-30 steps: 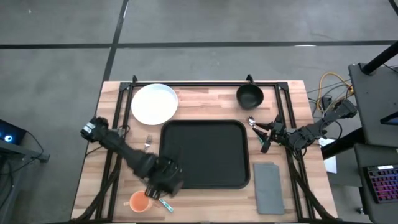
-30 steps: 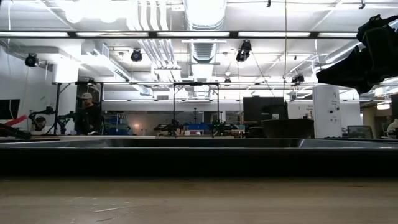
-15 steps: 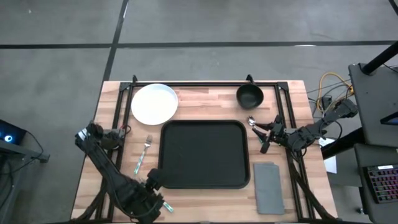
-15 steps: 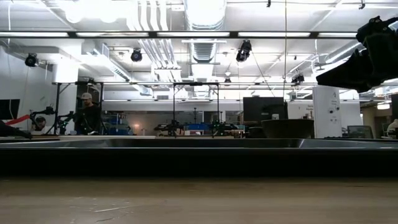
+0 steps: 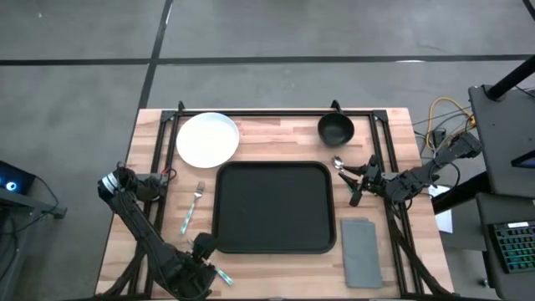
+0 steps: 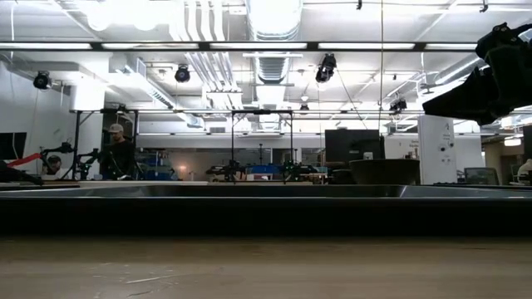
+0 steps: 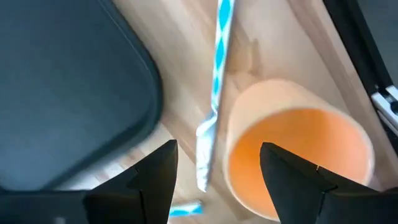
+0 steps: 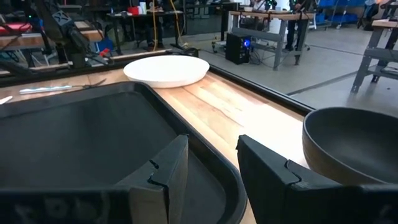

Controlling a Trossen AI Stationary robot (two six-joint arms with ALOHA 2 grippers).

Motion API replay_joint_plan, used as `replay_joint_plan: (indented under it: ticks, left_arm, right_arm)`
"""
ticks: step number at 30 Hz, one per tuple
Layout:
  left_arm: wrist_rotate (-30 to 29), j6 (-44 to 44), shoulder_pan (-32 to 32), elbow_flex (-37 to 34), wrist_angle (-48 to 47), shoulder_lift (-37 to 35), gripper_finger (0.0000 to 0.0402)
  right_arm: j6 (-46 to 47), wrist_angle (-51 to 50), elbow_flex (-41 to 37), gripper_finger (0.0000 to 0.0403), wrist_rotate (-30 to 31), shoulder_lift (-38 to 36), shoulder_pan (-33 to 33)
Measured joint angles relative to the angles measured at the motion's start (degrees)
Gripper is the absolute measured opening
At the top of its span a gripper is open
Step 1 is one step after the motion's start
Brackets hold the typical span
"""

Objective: Set up tray
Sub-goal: Put the orange mug on the top left of the black serving tray

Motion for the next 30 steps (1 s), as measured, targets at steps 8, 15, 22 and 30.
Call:
replay_joint_plan:
  ticks: [8, 15, 22, 30]
  left_arm:
    - [0.1, -9.2, -3.5, -5.3, 2.7, -1.3, 0.0208]
    - [-0.9, -15.7, -3.1, -10.8, 4.9, -1.8, 0.0208]
    - [-1.0, -25.5, -2.4, -15.5, 7.7, -5.5, 0.0166]
    - [-1.0, -31.4, -1.9, -15.8, 9.4, -9.0, 0.001]
  right_arm:
    - [0.0, 0.0, 0.0, 0.0128, 0.0, 0.0, 0.0]
    - [0.2, 0.0, 0.0, 0.0128, 0.0, 0.0, 0.0]
    - [1.4, 0.0, 0.0, 0.0128, -0.1, 0.0, 0.0]
    - [1.5, 0.0, 0.0, 0.0128, -0.1, 0.0, 0.0]
